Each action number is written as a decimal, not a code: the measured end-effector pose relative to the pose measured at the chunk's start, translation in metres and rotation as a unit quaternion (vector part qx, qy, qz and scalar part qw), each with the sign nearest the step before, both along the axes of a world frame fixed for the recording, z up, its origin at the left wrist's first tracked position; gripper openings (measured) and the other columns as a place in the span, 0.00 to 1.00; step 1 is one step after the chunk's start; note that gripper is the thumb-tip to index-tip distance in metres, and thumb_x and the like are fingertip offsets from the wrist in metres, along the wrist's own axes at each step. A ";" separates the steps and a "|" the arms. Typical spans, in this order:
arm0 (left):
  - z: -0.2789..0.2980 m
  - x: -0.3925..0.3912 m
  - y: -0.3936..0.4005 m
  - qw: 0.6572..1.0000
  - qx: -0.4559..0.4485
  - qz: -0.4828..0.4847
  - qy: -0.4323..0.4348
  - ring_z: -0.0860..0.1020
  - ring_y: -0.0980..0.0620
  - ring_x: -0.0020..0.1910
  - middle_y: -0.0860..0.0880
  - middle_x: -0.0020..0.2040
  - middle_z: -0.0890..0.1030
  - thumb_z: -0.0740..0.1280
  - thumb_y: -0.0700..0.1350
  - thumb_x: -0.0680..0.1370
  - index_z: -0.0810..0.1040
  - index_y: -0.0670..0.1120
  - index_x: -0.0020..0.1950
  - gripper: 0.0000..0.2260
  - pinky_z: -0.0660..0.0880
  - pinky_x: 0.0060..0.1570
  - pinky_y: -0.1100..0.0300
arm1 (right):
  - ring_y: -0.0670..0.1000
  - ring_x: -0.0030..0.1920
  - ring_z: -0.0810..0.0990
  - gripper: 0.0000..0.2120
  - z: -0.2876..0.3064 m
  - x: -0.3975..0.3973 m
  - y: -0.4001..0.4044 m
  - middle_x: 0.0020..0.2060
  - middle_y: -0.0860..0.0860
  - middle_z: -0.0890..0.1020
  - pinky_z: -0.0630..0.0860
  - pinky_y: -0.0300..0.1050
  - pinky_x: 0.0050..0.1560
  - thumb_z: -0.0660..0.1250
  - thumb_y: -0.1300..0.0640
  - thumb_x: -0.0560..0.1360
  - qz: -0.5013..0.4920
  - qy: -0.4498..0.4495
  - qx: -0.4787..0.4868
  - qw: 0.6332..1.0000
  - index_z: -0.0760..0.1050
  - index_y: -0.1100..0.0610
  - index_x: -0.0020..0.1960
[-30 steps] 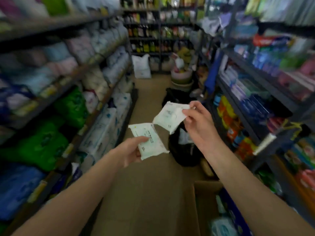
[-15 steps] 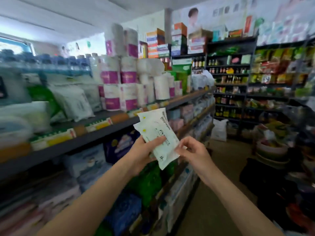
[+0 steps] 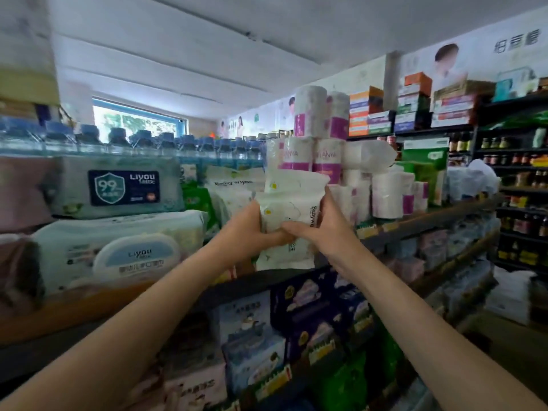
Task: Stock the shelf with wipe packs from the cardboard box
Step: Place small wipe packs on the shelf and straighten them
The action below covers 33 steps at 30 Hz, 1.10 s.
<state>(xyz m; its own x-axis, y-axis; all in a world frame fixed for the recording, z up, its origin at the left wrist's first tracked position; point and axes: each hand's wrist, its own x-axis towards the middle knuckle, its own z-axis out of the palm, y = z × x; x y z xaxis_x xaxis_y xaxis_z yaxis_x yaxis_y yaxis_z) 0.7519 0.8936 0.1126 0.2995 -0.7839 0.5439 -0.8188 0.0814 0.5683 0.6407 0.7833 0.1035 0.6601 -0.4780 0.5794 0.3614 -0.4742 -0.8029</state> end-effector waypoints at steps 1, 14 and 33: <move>0.010 0.006 0.002 0.998 0.000 0.054 -0.034 0.77 0.61 0.44 0.59 0.45 0.77 0.72 0.48 0.71 0.71 0.49 0.54 0.15 0.73 0.41 0.71 | 0.40 0.53 0.78 0.32 0.007 0.010 -0.006 0.58 0.49 0.77 0.79 0.36 0.50 0.72 0.65 0.69 0.007 -0.004 0.008 1.000 0.62 0.52 0.67; 0.052 0.077 -0.020 0.910 0.181 0.302 -0.220 0.73 0.51 0.61 0.50 0.63 0.75 0.65 0.42 0.75 0.72 0.48 0.63 0.16 0.70 0.64 0.54 | 0.59 0.61 0.75 0.40 0.051 0.156 -0.136 0.64 0.58 0.72 0.75 0.59 0.60 0.77 0.58 0.64 -0.016 0.178 -0.084 0.980 0.59 0.57 0.69; 0.013 0.117 -0.104 0.819 0.413 0.298 -0.263 0.66 0.42 0.67 0.46 0.70 0.67 0.61 0.43 0.77 0.70 0.49 0.68 0.19 0.68 0.64 0.46 | 0.57 0.67 0.65 0.25 0.013 0.182 -0.165 0.67 0.58 0.67 0.66 0.50 0.67 0.61 0.73 0.70 -0.238 0.227 -0.542 0.773 0.67 0.59 0.65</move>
